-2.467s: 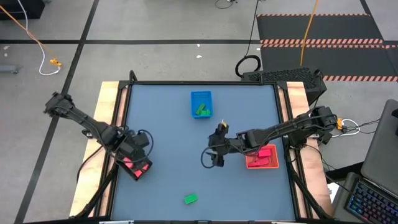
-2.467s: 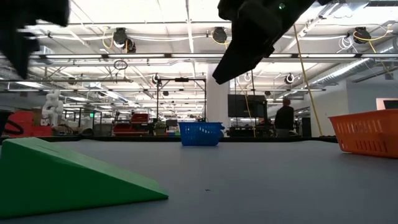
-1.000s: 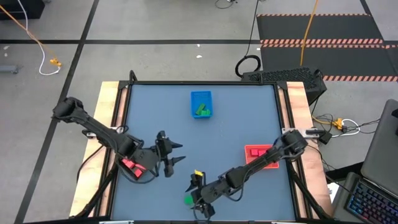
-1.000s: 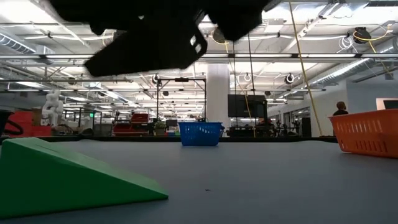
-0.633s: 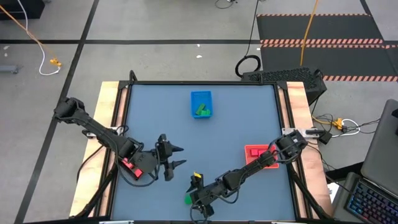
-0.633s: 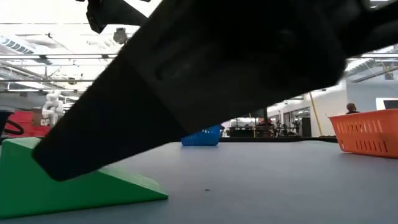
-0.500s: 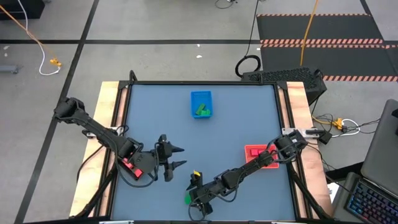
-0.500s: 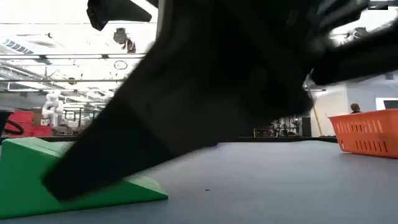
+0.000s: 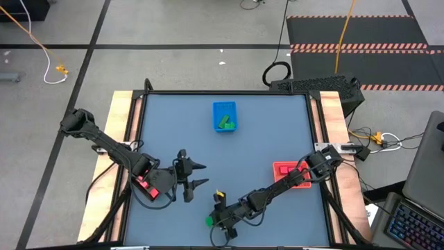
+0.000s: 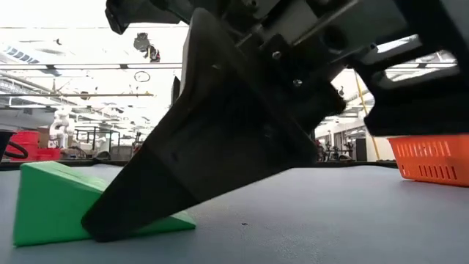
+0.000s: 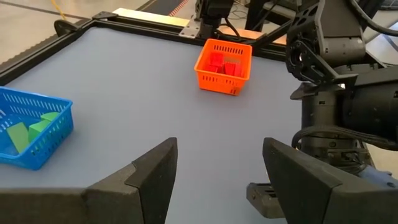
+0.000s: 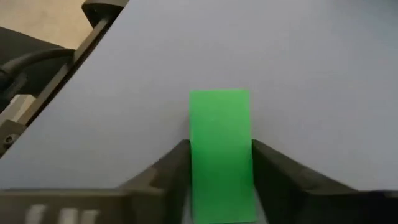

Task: Sort & place blocks by color
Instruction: Put the green block into the blue bin

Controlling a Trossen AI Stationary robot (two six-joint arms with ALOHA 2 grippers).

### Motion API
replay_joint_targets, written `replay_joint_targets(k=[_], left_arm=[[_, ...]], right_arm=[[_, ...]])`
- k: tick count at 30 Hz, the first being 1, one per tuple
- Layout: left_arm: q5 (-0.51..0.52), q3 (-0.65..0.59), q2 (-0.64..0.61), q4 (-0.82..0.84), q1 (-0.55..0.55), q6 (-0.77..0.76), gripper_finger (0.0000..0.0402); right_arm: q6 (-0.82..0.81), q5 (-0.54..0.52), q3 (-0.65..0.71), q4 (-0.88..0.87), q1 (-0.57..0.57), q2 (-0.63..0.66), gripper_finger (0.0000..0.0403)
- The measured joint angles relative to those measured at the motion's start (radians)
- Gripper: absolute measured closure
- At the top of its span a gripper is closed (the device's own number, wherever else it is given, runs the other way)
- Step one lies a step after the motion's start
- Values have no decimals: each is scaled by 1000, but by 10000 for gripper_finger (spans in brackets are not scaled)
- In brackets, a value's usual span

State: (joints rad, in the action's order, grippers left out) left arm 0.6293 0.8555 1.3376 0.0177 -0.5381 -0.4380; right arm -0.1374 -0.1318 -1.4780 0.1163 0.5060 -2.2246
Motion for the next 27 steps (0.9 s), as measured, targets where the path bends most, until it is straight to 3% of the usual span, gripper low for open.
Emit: replay_joint_targets(k=[2, 27], left_arm=[[0, 0, 0, 0, 0, 0, 163], [0, 0, -1, 8, -1, -8, 163]], right_arm=[[1, 1, 0, -8, 0, 0, 286], [28, 3, 1, -74, 0, 63, 286]])
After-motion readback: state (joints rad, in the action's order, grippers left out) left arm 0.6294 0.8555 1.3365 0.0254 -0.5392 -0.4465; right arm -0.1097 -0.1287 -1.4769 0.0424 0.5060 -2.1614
